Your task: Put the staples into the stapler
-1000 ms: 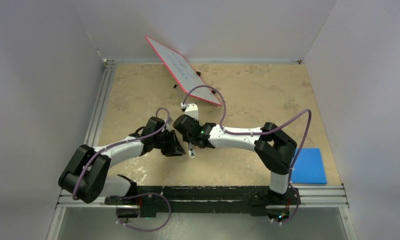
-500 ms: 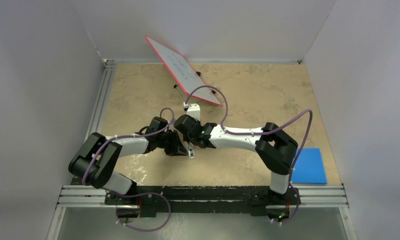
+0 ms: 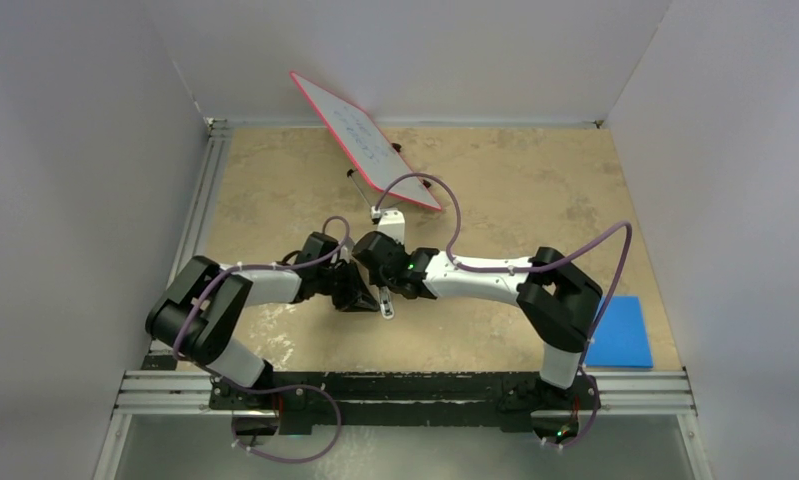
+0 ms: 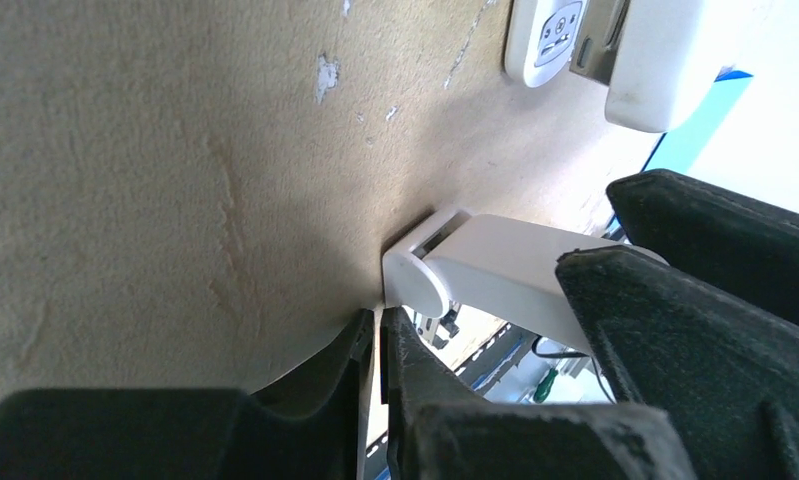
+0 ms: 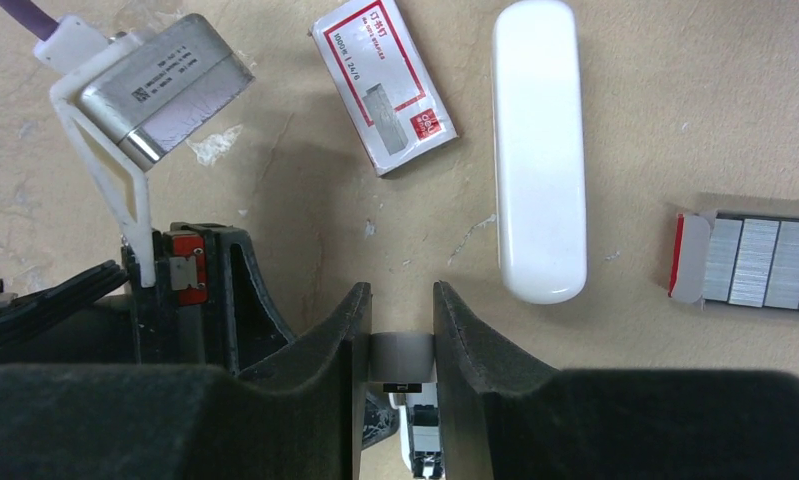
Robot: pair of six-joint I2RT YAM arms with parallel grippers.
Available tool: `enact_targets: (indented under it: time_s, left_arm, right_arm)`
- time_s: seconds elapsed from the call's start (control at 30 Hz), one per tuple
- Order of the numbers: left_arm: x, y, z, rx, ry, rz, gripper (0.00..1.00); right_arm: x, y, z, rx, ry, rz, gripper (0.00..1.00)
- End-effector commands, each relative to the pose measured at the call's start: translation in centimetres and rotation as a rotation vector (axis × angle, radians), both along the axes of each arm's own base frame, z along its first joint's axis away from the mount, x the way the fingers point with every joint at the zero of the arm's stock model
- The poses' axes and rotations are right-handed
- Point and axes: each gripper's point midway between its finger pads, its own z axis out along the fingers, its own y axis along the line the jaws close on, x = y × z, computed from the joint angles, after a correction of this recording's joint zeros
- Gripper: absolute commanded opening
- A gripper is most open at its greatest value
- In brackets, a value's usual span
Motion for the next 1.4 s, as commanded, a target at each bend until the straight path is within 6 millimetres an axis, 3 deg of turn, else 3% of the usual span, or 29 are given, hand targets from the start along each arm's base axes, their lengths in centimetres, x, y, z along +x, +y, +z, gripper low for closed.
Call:
enact_targets:
  time_s: [0.0, 0.17, 0.43, 0.7, 0.97, 1.37]
  left_arm:
    - [0.5, 0.4, 0.6, 0.020, -0.061, 0.026, 0.10]
    - [0.6, 0.2, 1.8, -0.011, -0.109, 0.020, 0.16]
    - [-0.2, -0.7, 1.0, -0.062, -0.080, -0.027, 0.21]
    - [-0.2, -0.3, -0.9, -0.003, -0.028, 0.011, 0.10]
    - [0.0, 1.1, -3.3, 0.115, 0.034, 0.097, 0.05]
    - [0.4, 1.6, -3.9, 0.161, 0.042, 0.121, 0.05]
  right_arm:
    - [-0.3, 0.2, 1.4, 0.062, -0.002, -0.022, 0.30]
    - [-0.2, 0.0, 1.4, 0.058, 0.001, -0.040, 0.30]
    - [-0.2, 0.2, 1.4, 0.067, 0.005, -0.046, 0.30]
    - [-0.4, 0.4, 1.3, 0.077, 0.011, -0.037, 0.30]
    - [-2.6, -0.4, 0.0, 0.034, 0.051, 0.008, 0.27]
    - [-3.9, -2.6, -1.3, -0.047, 0.032, -0.022, 0.23]
